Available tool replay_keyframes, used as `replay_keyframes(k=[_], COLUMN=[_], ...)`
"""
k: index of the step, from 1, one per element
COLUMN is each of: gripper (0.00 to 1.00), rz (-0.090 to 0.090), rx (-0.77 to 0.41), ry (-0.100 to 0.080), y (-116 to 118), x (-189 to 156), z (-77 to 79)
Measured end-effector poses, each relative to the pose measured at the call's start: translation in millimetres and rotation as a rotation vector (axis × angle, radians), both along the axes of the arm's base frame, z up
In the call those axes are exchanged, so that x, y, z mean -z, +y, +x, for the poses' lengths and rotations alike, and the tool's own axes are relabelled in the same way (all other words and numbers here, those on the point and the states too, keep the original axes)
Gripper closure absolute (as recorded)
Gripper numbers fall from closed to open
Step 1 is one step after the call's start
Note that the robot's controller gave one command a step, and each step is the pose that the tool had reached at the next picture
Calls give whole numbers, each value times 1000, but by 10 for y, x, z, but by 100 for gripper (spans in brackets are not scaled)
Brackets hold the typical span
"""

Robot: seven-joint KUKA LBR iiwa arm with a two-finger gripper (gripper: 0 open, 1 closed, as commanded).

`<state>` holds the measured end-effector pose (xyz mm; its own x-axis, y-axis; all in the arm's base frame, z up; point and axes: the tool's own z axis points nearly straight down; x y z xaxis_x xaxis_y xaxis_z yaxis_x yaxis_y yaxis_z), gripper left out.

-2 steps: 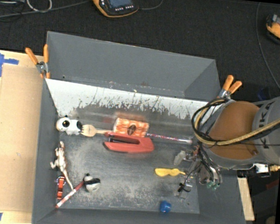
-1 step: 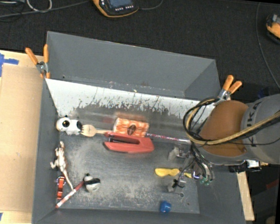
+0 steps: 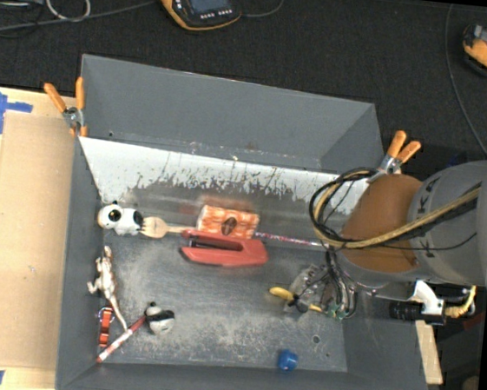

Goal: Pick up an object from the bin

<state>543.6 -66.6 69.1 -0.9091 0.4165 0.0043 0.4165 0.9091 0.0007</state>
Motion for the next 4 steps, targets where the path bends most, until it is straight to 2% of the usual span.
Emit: replay_keyframes(k=[1, 4], gripper=[100, 100], rz=[0, 1], rx=[-1, -3], ry=[0, 1], y=[1, 0], x=[-1, -487], z=[0, -6])
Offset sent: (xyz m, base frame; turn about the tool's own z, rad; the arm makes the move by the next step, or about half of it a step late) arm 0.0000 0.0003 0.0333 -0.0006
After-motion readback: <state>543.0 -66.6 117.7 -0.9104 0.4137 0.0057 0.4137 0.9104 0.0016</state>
